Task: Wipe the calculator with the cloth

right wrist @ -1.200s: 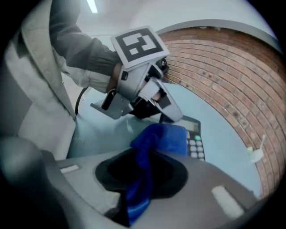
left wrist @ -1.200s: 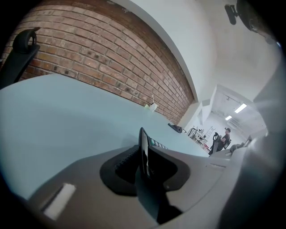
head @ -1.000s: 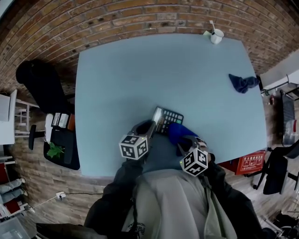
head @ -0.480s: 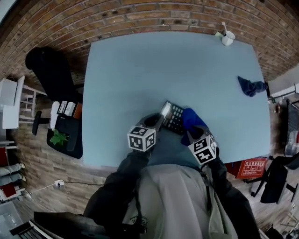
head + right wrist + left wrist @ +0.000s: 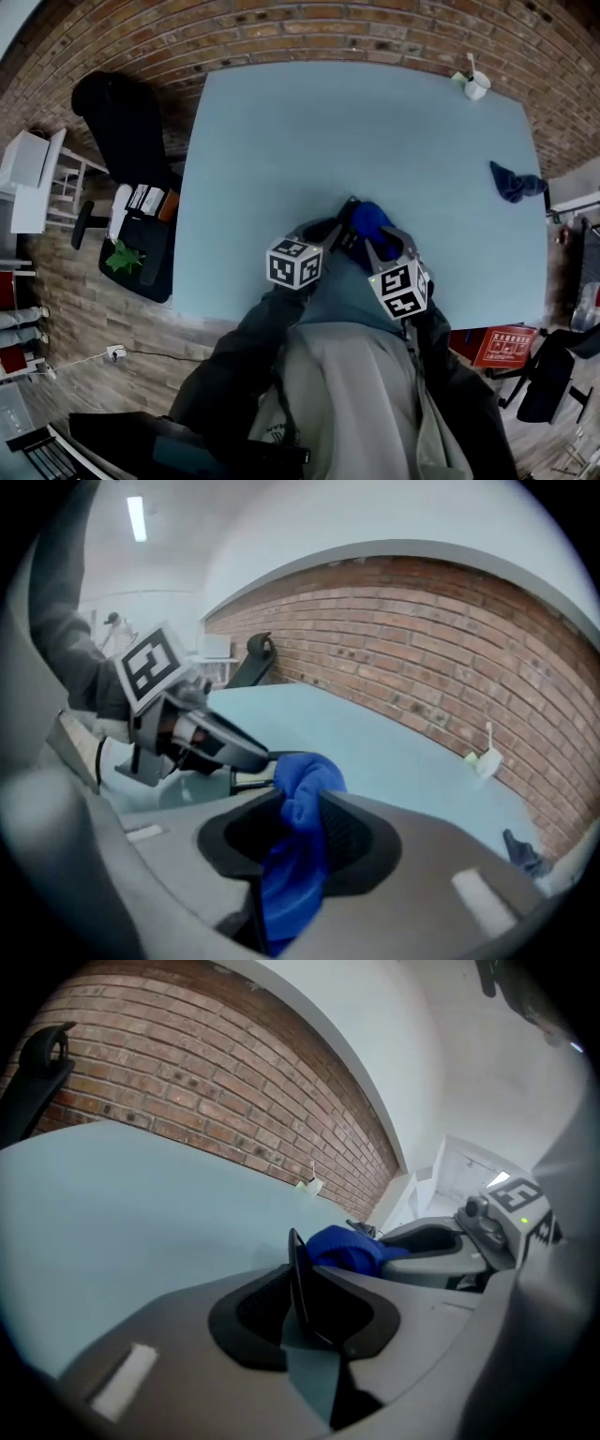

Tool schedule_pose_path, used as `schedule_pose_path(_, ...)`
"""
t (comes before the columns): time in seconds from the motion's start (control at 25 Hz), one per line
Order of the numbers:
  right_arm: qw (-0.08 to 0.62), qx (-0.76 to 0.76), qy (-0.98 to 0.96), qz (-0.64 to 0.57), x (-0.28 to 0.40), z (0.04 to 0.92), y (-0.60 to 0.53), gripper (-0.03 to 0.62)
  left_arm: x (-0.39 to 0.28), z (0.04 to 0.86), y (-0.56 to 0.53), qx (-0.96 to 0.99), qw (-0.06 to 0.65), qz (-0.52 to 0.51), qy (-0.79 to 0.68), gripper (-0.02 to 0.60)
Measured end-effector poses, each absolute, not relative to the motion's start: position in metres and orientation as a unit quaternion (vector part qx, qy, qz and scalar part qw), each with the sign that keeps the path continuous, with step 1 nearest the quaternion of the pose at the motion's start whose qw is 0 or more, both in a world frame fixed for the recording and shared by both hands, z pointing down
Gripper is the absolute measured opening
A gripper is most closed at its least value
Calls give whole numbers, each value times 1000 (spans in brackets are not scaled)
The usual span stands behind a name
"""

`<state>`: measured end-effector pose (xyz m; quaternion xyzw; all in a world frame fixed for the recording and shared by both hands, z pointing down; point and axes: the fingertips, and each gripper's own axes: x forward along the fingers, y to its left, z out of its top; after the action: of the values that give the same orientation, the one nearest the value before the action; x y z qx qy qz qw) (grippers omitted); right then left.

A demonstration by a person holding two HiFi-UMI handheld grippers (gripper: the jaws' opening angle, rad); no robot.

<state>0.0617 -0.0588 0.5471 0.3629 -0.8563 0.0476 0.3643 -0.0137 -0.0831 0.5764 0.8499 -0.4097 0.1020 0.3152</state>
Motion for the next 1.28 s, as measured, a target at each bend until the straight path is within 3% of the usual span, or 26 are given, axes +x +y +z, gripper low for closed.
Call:
schedule_pose_path(0.2, 276, 425, -854, 119, 89, 531, -62, 188, -31, 565, -69, 847, 339, 30, -409, 164)
schedule_pose_path(0.52, 85, 496, -804, 317, 134, 509, -39, 198, -81, 528, -36, 828, 336, -55, -445, 161)
schedule_pose_path(0.6, 56, 487, -813, 314, 129, 494, -32, 182, -88, 509, -32, 827, 328, -86, -448, 106)
schedule_pose_path(0.68, 51, 477, -828, 289, 123, 481, -21, 151, -87, 490, -27, 829, 323, -116, -441, 8)
schedule_pose_path(0.96, 52, 438, -872, 210, 87, 435, 2, 21, -58, 428, -8, 847, 308, -152, -407, 3)
schedule_pose_path(1.28, 81, 432, -875, 205, 80, 448, 10, 15, -30, 432, -4, 856, 309, -140, -390, 3)
